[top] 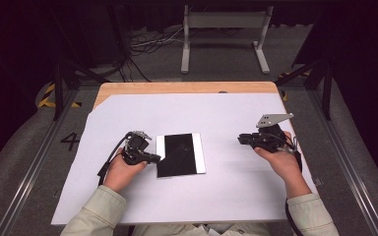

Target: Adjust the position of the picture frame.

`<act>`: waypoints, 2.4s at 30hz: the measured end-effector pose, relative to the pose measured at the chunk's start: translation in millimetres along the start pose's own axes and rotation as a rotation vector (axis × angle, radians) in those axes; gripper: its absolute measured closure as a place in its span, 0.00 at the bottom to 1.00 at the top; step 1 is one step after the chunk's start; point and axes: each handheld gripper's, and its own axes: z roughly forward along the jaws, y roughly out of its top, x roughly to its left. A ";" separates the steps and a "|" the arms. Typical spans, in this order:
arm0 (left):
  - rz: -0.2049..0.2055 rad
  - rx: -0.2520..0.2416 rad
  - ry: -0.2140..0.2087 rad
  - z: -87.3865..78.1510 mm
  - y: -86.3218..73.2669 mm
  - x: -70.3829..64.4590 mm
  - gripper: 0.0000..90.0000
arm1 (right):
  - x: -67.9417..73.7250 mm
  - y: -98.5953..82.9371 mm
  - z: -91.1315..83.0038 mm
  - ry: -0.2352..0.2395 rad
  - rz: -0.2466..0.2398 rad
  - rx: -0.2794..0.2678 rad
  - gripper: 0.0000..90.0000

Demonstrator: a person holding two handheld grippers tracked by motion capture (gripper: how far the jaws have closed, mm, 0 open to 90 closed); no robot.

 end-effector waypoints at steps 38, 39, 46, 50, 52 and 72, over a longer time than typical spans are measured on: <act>0.180 0.072 -0.094 34.9 23.3 -59.3 1.00 | 23.3 2.1 -0.2 0.050 -0.070 0.059 0.94; 0.179 0.064 -0.081 33.5 24.4 -59.1 1.00 | 24.9 2.1 0.2 0.067 -0.082 0.072 0.97; 0.131 -0.057 -0.006 10.0 29.8 -42.3 1.00 | 41.4 -2.1 8.9 0.196 -0.172 0.201 1.00; 0.064 -0.141 0.063 3.2 29.1 -20.3 0.95 | 47.9 -5.6 14.1 0.207 -0.180 0.232 1.00; 0.054 -0.155 0.081 2.1 28.7 -16.1 0.95 | 49.0 -6.3 15.2 0.202 -0.181 0.239 1.00; 0.011 -0.183 0.157 23.9 29.6 12.3 1.00 | 66.7 -15.4 45.2 0.201 -0.215 0.276 1.00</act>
